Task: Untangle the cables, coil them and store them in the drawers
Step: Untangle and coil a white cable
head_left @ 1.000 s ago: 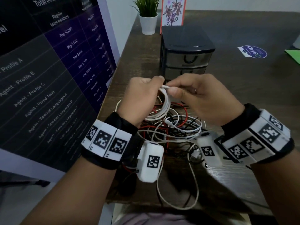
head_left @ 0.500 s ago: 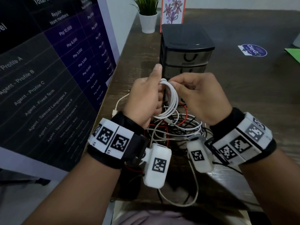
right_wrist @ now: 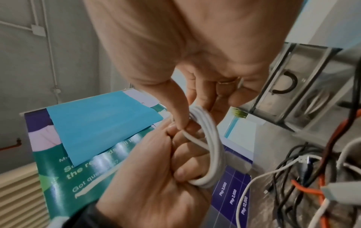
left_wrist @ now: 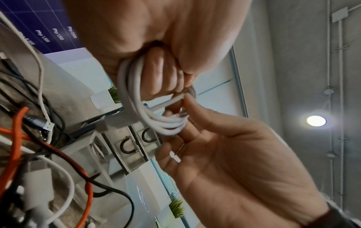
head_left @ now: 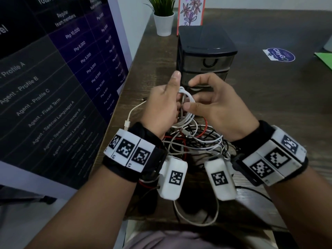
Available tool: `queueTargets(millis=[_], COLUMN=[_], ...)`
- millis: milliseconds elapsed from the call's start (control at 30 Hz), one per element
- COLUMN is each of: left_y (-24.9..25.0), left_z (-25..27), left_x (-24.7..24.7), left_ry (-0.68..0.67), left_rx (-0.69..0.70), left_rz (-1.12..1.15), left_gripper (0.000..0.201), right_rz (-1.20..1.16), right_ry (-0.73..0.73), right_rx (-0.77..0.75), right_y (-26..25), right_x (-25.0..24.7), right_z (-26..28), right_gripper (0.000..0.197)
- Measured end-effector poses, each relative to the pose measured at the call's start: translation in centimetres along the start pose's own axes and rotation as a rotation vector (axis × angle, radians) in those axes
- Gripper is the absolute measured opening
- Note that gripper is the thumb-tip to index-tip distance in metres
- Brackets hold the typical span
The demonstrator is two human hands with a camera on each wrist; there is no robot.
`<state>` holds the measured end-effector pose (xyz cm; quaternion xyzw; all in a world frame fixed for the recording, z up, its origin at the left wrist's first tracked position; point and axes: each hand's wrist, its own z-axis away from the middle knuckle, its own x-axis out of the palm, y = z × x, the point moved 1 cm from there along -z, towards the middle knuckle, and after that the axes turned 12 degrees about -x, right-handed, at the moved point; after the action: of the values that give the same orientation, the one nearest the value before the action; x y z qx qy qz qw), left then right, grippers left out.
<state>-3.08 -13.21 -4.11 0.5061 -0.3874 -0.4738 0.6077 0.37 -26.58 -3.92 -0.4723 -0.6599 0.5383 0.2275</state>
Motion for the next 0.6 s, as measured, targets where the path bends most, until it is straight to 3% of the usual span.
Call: queueTargets(millis=[233, 600], left_y=[-0.7, 0.4], left_z=[-0.5, -1.1], left_x=[-0.6, -0.5], left_ry=[0.037, -0.027], left_rx=[0.075, 0.212], left_rz=[-0.092, -0.096], left_gripper=[0.051, 0.053], right_rz=[-0.467, -0.587], right_ry=[-0.04, -0.126], right_rx=[0.077, 0.102], right_y=[-1.1, -1.3], right_x=[0.6, 1.6], right_z=[0.3, 0.3], right_gripper=[0.036, 0.072])
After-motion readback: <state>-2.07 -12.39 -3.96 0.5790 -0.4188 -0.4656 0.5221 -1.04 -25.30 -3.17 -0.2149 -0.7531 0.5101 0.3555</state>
